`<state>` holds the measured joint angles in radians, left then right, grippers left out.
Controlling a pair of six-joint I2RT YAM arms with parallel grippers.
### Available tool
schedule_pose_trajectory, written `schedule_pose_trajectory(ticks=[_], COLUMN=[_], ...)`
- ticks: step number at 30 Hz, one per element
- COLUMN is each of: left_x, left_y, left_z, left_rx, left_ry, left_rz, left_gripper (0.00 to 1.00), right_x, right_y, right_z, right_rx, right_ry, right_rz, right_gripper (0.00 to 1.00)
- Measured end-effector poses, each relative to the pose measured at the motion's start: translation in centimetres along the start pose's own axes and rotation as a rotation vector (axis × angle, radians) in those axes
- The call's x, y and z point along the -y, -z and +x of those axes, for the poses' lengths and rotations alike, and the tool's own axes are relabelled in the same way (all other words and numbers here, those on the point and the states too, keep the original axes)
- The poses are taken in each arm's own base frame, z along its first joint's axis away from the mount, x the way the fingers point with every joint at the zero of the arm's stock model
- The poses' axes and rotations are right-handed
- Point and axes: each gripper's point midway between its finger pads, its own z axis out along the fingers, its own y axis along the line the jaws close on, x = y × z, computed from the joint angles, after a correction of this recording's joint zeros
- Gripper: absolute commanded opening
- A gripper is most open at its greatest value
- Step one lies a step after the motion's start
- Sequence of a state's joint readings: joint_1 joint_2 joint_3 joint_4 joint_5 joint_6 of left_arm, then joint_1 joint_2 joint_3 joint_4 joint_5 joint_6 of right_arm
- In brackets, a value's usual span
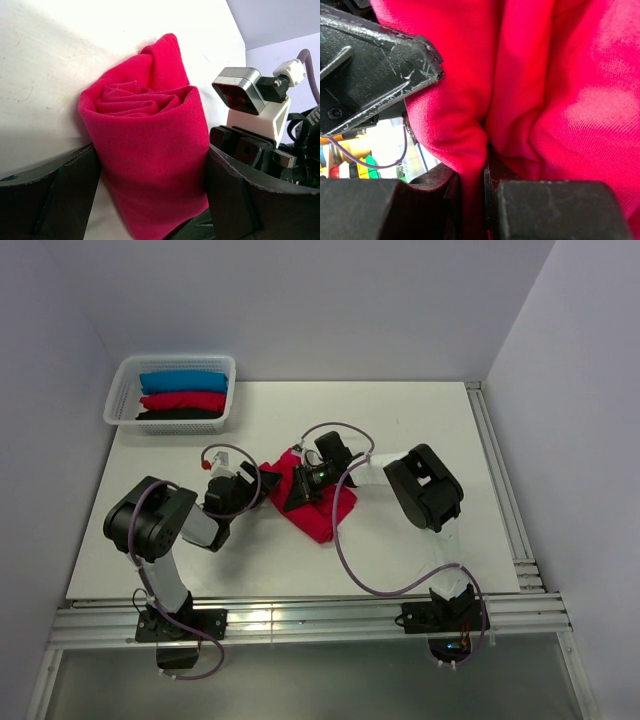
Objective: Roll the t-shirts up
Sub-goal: Roll the tshirt
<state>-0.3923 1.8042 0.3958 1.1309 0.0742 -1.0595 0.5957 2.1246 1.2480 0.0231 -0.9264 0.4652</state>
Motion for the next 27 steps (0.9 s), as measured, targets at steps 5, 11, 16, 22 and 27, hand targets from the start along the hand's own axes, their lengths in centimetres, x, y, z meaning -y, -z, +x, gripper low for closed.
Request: schedule_pose_trajectory(ticks=[5, 11, 16, 22, 27], left_x=[0.0, 0.5, 0.8, 0.7, 0.5], left_y=[-0.2, -1.4, -2.3, -3.3, -3.9], left_z=[0.0, 0.2, 0.5, 0.5, 0.5], left_rx=[-0.001, -0.020, -0.042, -0.064, -0.079], left_ry=[-0.024, -0.079, -0.115, -0.142, -0.154], left_rz=[0.000, 0.044, 0.066, 0.038, 0.009], left_gripper=[0.85, 0.80, 0.77, 0.69, 0.65], right_x=[-0.1, -0.2, 0.2, 0.1, -0.2], right_y=[-0.1, -0.1, 0.1, 0.8, 1.5], right_z=[0.1, 0.1, 0.3, 0.1, -0.1], right_rx=[0.012, 0.021, 0.024, 0.052, 0.079], right_ry=[-0.020, -0.037, -0.055, -0.043, -0.021], right_rz=[-0.019, -0.034, -0.030, -0.012, 0.012], right_gripper=[0.04, 0.28, 0.45, 0.52, 0.57])
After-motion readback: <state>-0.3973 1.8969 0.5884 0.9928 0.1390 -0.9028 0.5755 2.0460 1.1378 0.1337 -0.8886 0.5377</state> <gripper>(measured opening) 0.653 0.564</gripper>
